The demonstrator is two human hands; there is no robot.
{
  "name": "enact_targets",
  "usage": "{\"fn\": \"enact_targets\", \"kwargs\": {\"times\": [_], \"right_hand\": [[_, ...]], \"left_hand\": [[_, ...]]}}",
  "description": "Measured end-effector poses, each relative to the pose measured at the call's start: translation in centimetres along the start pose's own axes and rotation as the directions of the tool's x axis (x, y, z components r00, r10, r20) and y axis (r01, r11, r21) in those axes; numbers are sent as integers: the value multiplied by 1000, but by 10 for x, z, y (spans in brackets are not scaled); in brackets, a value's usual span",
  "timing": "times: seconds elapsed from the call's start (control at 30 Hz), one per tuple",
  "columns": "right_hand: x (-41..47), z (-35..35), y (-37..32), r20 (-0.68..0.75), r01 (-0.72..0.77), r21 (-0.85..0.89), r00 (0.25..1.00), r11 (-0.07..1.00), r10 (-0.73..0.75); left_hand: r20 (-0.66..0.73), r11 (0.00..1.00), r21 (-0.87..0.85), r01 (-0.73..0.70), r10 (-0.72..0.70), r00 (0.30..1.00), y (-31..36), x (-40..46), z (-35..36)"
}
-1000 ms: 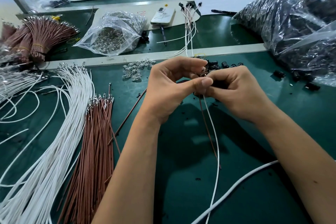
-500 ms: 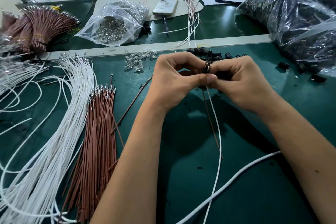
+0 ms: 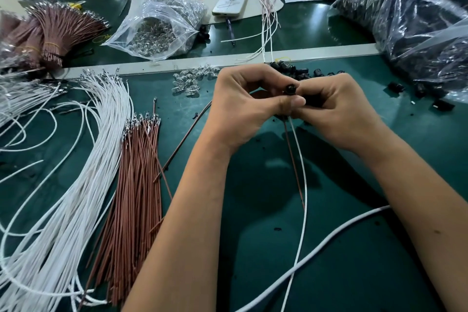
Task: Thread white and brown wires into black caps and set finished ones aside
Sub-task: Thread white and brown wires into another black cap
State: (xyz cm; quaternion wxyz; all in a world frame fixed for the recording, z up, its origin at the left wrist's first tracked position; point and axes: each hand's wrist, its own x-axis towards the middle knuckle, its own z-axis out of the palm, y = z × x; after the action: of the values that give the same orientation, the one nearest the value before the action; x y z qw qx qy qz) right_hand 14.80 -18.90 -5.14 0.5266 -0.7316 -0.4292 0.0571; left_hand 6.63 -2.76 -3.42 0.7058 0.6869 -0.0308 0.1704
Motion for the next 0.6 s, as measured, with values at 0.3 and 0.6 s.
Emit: {"fn": "enact_targets", "kwargs": {"times": [0.3, 0.6], "right_hand": [[0, 0, -2, -17, 22, -39, 1000, 999, -22], [-3, -3, 2, -58, 39, -167, 997, 985, -49]], "left_hand": [[0, 999, -33, -22, 22, 1000, 3, -2, 1], [19, 997, -48, -68, 69, 997, 5, -2, 4]]}}
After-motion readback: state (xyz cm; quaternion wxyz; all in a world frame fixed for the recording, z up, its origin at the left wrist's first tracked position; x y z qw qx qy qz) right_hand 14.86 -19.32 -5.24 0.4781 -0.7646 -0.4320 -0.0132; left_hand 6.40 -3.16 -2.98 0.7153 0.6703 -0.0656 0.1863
